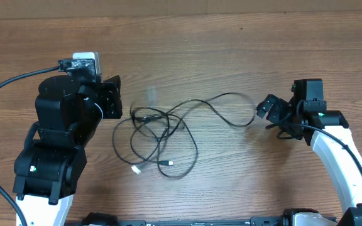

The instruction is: Untangle cables

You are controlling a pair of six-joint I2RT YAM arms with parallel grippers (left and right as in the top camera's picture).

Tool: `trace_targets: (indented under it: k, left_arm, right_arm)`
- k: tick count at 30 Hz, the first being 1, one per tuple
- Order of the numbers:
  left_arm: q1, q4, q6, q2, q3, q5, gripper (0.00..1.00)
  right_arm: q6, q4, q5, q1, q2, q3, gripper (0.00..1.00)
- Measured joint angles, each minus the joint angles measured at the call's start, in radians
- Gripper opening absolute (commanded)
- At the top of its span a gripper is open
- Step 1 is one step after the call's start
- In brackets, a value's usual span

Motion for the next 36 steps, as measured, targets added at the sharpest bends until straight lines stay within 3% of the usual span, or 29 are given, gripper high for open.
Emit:
trace_targets:
  k: [3,5,7,14,21,28,36]
  left_arm:
    - [0.0,0.003,0.0,0.001,0.0,0.042,0.37]
    - [0.0,0.002,0.001,0.005,0.0,0.063,0.55]
    - [0.0,-0.013,0.002,0.014,0.0,0.087,0.65]
    - [0.0,-0.123,0.0,0.092,0.003,0.134,0.68]
    - [-0.014,-0.195,0.027,0.268,0.005,0.24,0.84]
    - [-0.066,-0.199,0.031,0.431,0.005,0.257,0.96]
    - [-0.064,-0.168,0.016,0.526,0.005,0.253,1.0]
  right_arm:
    - [0.0,0.008,-0.027,0.0,0.0,0.0,1.0]
    - [0.0,0.008,-0.04,0.0,0.0,0.0,1.0]
    - [-0.009,0.009,-0.055,0.0,0.0,0.0,1.0]
    - [-0.119,0.031,-0.178,0.0,0.0,0.0,1.0]
    - [-0.232,0.065,-0.34,0.0,0.0,0.0,1.0]
    - [-0.357,0.04,-0.481,0.009,0.0,0.0,1.0]
    - [-0.465,0.024,-0.48,0.181,0.0,0.0,1.0]
